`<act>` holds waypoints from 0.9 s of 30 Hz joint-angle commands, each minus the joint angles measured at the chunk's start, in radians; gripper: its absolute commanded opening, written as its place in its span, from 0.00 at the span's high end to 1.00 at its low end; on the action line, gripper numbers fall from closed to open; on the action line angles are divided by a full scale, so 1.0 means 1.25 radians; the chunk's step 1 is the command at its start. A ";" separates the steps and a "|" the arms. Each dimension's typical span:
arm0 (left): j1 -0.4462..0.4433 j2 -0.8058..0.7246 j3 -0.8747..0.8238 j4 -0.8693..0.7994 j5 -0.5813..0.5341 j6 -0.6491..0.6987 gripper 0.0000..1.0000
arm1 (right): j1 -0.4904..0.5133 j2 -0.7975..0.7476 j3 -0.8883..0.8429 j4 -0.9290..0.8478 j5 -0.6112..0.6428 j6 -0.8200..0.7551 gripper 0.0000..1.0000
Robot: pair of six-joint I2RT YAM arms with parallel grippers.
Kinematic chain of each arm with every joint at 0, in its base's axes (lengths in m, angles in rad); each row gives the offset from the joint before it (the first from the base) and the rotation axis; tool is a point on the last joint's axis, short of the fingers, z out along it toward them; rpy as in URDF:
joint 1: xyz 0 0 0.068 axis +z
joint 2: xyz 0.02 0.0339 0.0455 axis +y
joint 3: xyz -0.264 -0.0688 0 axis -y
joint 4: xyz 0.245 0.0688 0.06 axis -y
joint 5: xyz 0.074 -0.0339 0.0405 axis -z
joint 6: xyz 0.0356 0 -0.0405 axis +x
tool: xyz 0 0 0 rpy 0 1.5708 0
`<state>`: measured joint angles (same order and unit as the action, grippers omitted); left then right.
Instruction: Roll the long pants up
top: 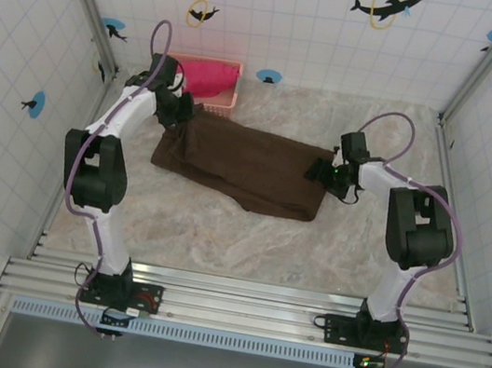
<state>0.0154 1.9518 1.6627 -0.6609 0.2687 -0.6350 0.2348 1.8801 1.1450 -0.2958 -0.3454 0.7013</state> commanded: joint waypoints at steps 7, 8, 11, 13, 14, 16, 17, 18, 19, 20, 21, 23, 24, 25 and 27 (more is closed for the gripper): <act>0.013 -0.024 -0.005 -0.035 -0.037 0.034 1.00 | 0.004 0.017 -0.070 0.051 -0.047 0.046 1.00; 0.013 -0.026 -0.008 -0.037 -0.041 0.037 1.00 | -0.001 0.005 -0.075 0.046 -0.040 0.038 1.00; 0.017 -0.030 -0.018 -0.047 -0.053 0.045 1.00 | -0.015 -0.028 -0.047 -0.084 0.030 -0.046 1.00; 0.022 -0.034 -0.029 -0.049 -0.054 0.048 1.00 | -0.036 -0.042 -0.034 -0.151 0.067 -0.095 1.00; 0.025 -0.035 -0.035 -0.049 -0.056 0.052 1.00 | -0.051 -0.050 -0.032 -0.179 0.080 -0.116 1.00; 0.028 -0.038 -0.044 -0.052 -0.060 0.058 1.00 | -0.082 -0.072 -0.039 -0.214 0.100 -0.147 1.00; 0.030 -0.039 -0.049 -0.052 -0.060 0.059 1.00 | -0.101 -0.081 -0.044 -0.229 0.110 -0.163 1.00; 0.030 -0.039 -0.053 -0.052 -0.058 0.060 1.00 | -0.115 -0.089 -0.049 -0.244 0.113 -0.174 1.00; 0.031 -0.039 -0.059 -0.048 -0.052 0.059 1.00 | -0.133 -0.097 -0.054 -0.256 0.114 -0.190 1.00; 0.030 -0.039 -0.067 -0.042 -0.040 0.057 1.00 | -0.146 -0.102 -0.057 -0.271 0.117 -0.205 1.00; 0.029 -0.038 -0.076 -0.035 -0.026 0.053 1.00 | -0.156 -0.106 -0.059 -0.282 0.123 -0.217 1.00; 0.025 -0.044 -0.106 -0.018 -0.012 0.035 1.00 | -0.176 -0.120 -0.071 -0.301 0.137 -0.240 1.00; 0.022 -0.050 -0.127 -0.005 -0.008 0.027 1.00 | -0.184 -0.126 -0.076 -0.305 0.143 -0.248 1.00; 0.015 -0.060 -0.152 0.007 -0.008 0.020 1.00 | -0.192 -0.135 -0.083 -0.310 0.149 -0.253 1.00; 0.004 -0.072 -0.194 0.020 -0.020 0.016 1.00 | -0.211 -0.146 -0.091 -0.314 0.153 -0.259 1.00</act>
<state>-0.0074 1.9190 1.4647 -0.6849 0.3630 -0.6037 0.0387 1.7390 1.0649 -0.5648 -0.3325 0.4309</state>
